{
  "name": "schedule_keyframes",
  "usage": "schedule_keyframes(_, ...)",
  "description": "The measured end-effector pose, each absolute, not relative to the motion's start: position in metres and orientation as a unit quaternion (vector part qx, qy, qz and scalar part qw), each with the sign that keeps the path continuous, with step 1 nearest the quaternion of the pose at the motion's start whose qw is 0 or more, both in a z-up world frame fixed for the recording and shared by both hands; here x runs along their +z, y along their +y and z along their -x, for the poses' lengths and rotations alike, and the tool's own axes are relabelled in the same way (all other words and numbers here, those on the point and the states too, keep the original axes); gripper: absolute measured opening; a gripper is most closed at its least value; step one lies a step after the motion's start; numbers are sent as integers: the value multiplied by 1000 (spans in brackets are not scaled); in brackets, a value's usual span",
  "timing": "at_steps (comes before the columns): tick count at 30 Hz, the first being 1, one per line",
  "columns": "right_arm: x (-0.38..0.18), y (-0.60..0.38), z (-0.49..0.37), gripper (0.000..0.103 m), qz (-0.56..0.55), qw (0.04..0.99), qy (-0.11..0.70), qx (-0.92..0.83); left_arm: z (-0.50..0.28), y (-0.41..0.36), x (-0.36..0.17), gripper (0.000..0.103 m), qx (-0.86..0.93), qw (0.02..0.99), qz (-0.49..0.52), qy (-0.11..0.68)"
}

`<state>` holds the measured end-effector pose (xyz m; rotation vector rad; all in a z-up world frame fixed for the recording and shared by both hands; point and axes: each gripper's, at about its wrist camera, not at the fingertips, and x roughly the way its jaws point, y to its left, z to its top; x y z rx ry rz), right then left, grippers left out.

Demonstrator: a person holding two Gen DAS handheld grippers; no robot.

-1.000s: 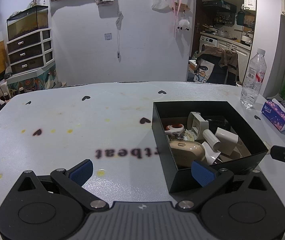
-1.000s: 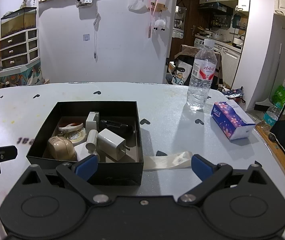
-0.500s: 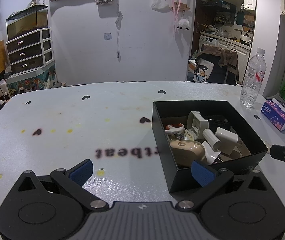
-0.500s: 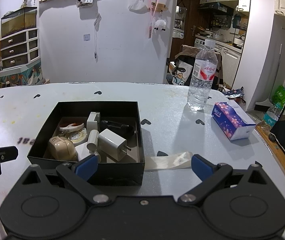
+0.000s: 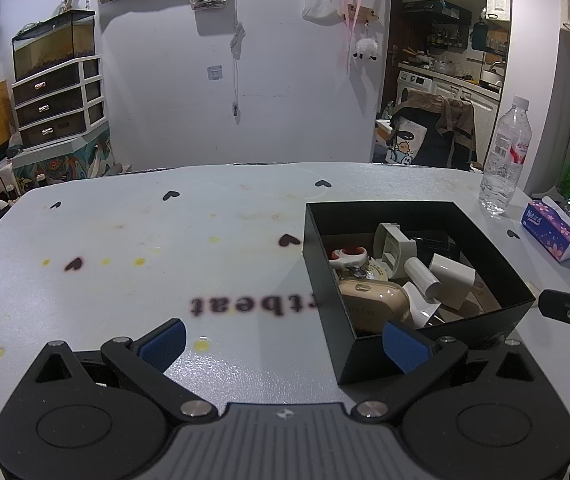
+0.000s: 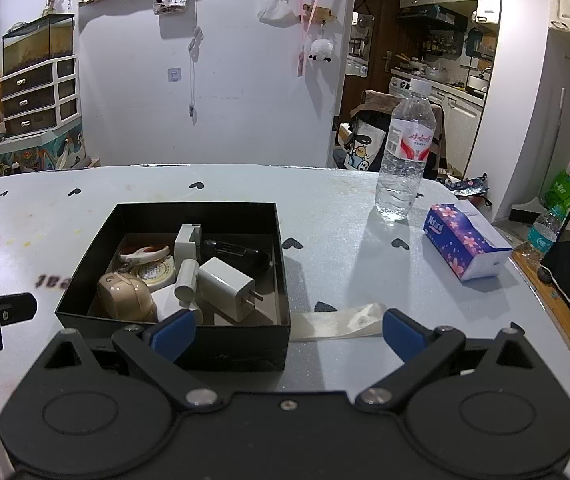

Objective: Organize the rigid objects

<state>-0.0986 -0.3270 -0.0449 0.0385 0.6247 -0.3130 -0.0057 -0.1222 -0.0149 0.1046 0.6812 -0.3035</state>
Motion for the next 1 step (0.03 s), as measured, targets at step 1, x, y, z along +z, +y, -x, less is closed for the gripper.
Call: schedule_keyframes(1, -45, -327, 98, 101, -19, 939, 306, -153, 6, -122, -15, 103, -150, 930, -51, 333)
